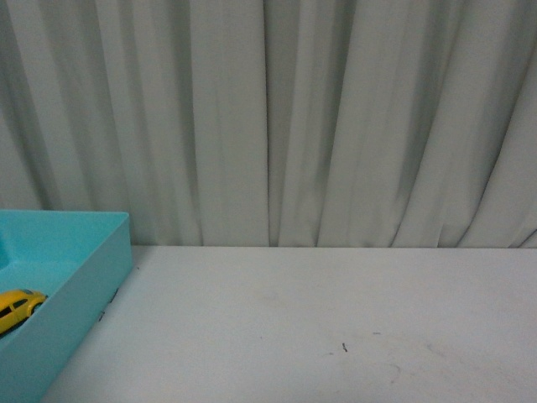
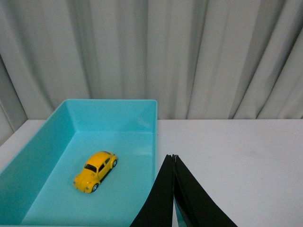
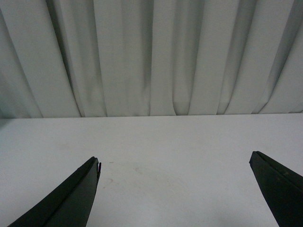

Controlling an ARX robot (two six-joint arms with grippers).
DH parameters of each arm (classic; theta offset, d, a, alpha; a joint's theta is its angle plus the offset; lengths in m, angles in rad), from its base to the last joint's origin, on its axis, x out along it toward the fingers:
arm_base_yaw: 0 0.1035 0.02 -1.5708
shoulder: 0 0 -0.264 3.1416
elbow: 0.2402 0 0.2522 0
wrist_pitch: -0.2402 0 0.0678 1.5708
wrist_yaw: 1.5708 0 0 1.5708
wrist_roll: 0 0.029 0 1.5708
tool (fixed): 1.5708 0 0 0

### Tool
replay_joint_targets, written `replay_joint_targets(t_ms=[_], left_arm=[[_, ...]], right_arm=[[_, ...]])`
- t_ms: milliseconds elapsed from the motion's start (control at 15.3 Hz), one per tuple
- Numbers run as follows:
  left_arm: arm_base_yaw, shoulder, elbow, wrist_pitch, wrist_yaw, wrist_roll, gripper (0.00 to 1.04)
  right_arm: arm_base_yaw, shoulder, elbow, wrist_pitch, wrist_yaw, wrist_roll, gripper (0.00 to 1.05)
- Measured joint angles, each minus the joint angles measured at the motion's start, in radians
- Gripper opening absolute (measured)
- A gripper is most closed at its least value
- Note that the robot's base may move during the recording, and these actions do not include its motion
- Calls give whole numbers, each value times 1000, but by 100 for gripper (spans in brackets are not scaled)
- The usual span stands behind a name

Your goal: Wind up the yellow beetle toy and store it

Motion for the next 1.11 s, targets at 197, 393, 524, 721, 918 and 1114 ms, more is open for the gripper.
replay_joint_targets(t_ms=[197,393,524,721,918,1114], left_arm=[[2,-76,-67,-23,0,0,2],[2,-224,-68,-137,0,0,2],[3,-298,-68,-217,0,0,2],[2,-412,-68,-319,0,0,2],[2,-496,-68,-400,0,0,2],[2,-563,-68,-470,0,0,2]], right_arm=[[0,0,0,0,0,0,98],[0,0,0,0,0,0,98],[0,0,0,0,0,0,98],[0,0,0,0,0,0,98],[0,0,0,0,0,0,98],[0,0,0,0,0,0,98]])
